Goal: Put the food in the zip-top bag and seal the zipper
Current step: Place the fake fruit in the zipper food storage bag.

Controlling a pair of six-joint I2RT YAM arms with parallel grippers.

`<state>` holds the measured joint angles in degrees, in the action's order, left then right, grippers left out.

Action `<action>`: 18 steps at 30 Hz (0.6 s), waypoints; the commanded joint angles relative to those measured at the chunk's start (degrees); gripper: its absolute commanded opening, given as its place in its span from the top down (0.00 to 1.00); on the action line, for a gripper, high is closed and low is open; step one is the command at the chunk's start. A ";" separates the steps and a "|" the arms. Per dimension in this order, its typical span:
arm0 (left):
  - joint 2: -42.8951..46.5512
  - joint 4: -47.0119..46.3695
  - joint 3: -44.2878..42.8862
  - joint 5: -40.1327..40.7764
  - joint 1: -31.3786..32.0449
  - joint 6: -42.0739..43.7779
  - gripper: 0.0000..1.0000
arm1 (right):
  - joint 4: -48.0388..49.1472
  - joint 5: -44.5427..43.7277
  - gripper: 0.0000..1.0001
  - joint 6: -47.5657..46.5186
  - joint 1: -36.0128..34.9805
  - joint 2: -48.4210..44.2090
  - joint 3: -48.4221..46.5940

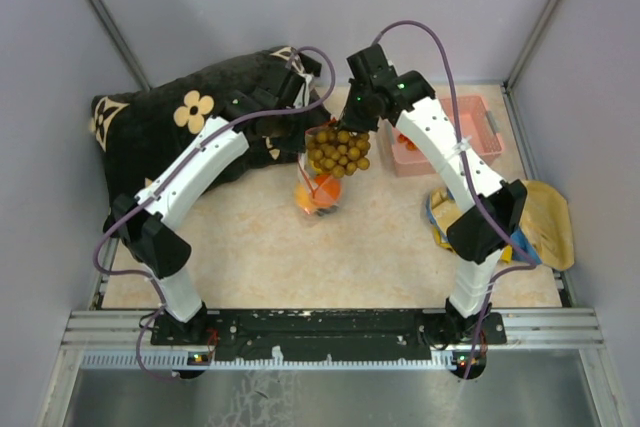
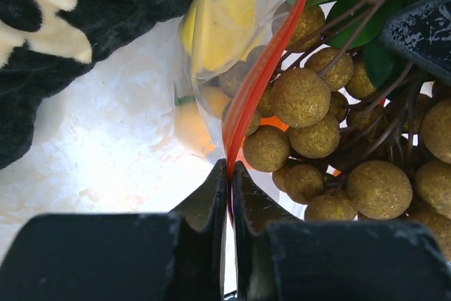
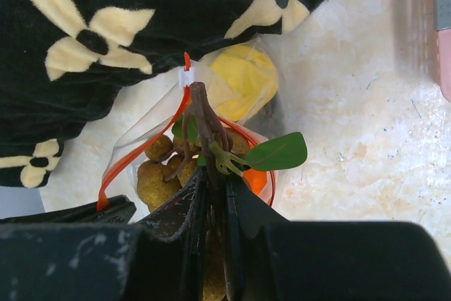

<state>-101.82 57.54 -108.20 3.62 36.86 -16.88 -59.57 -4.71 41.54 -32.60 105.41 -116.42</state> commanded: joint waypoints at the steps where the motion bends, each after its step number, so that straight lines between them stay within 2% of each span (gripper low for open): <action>1: 2.00 -0.37 -0.73 -0.07 -0.12 0.30 0.96 | 0.97 -1.51 1.00 -0.59 -0.52 -0.76 -3.28; 2: 1.86 -0.59 -0.51 -0.79 -0.12 0.23 1.00 | 1.03 -1.51 1.00 -0.54 -0.53 -0.81 -3.36; 7: 2.14 -2.89 -0.63 -4.98 0.03 -0.64 1.00 | 1.27 -0.74 1.00 -0.17 -0.77 -0.89 -3.74; 12: 1.63 -3.74 -2.70 -5.29 0.96 -1.25 1.00 | 0.73 0.02 1.00 -0.09 -1.27 -0.74 -5.42; 18: 1.46 -3.40 -3.92 -5.51 1.54 -1.12 1.00 | -3.96 -5.01 1.00 -0.67 -1.41 0.79 -7.27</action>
<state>-101.45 55.61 -109.65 -0.69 37.89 -17.58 -61.28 -5.34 41.54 -33.41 105.43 -119.24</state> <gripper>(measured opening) 0.008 0.129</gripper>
